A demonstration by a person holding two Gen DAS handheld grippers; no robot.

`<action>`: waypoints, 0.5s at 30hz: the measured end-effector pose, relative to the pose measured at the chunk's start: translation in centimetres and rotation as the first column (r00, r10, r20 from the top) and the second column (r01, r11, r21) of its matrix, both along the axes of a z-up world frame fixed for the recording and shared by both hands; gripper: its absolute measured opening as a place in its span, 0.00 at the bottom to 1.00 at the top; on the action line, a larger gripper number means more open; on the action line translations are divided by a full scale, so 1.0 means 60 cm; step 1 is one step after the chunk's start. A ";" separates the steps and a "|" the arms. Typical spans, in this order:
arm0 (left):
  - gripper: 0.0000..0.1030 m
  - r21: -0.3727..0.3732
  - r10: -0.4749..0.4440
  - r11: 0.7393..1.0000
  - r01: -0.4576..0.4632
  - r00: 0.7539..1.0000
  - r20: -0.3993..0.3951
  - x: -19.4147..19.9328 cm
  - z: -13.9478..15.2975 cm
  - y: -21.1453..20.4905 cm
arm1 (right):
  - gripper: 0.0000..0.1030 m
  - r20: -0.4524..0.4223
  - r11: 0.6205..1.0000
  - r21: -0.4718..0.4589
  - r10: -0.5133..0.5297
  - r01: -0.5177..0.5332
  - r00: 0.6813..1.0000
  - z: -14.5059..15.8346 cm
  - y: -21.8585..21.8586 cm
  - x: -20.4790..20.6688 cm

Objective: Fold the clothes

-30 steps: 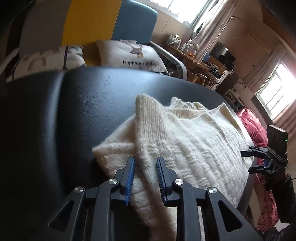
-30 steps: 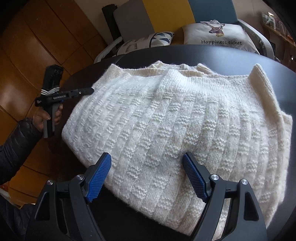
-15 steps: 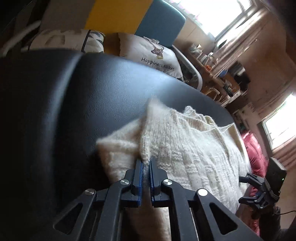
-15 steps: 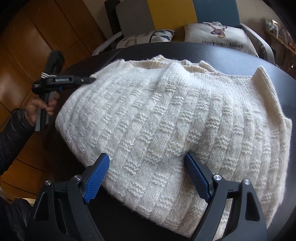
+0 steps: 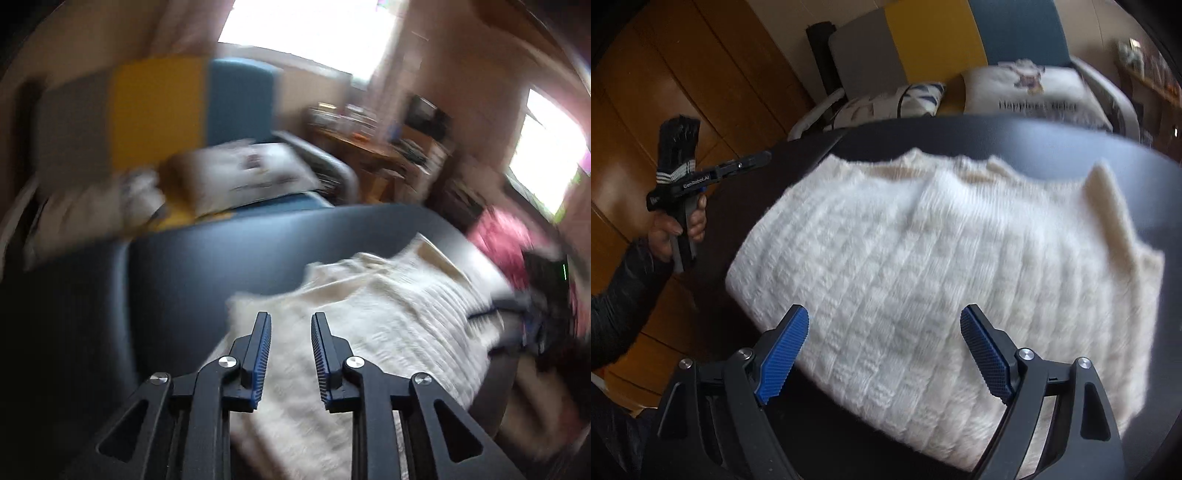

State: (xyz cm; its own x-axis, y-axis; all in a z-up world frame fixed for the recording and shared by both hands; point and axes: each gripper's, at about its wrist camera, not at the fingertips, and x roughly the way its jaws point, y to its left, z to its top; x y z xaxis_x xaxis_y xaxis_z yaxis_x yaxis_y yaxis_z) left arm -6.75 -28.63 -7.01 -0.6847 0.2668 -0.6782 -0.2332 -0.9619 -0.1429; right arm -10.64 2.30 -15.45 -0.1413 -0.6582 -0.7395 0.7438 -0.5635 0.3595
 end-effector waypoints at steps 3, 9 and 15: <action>0.24 -0.132 -0.176 0.975 0.180 0.983 0.041 -0.051 -0.015 0.055 | 0.85 -0.030 0.999 0.035 0.014 -0.013 0.999 0.010 -0.019 -0.013; 0.30 -0.152 -0.299 0.932 0.331 0.934 0.196 -0.130 -0.074 0.081 | 0.85 -0.042 0.992 0.129 0.024 -0.018 0.999 -0.006 -0.042 -0.055; 0.35 -0.114 -0.354 0.909 0.401 0.887 0.298 -0.163 -0.112 0.079 | 0.85 -0.005 0.990 0.140 0.029 -0.028 1.000 -0.035 -0.048 -0.076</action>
